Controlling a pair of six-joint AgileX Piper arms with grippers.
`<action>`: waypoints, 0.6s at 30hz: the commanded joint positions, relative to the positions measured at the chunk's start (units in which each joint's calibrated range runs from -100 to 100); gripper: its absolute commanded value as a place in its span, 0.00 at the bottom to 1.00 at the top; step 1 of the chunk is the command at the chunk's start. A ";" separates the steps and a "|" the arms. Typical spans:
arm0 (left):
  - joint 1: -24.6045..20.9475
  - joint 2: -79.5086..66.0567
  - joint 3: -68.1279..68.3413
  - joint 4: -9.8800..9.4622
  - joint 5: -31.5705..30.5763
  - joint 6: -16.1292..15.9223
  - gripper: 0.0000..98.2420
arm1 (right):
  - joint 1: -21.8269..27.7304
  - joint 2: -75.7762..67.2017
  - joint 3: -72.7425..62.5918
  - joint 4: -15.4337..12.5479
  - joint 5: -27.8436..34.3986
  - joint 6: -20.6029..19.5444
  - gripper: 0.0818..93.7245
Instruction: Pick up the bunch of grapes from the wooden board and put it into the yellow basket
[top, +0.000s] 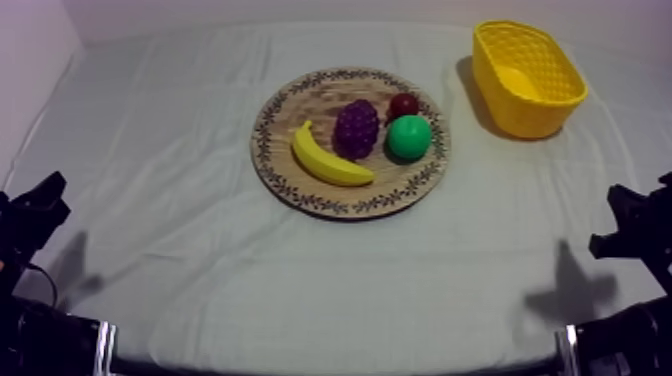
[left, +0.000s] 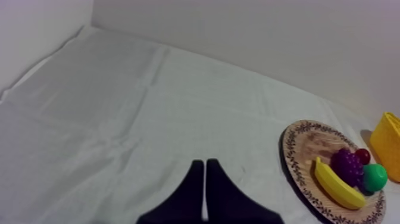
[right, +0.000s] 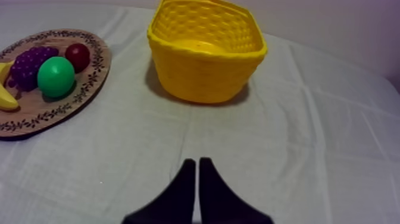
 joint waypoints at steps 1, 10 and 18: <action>0.01 0.00 0.00 0.01 0.00 -0.01 0.00 | 0.08 -0.04 0.02 0.02 0.01 2.51 0.01; 0.01 0.00 0.00 0.01 0.00 -0.01 0.00 | 0.08 -0.04 0.02 0.02 0.01 2.61 0.01; 0.01 0.00 0.00 0.01 0.00 -0.01 0.00 | 0.08 -0.04 0.02 0.02 0.01 2.81 0.01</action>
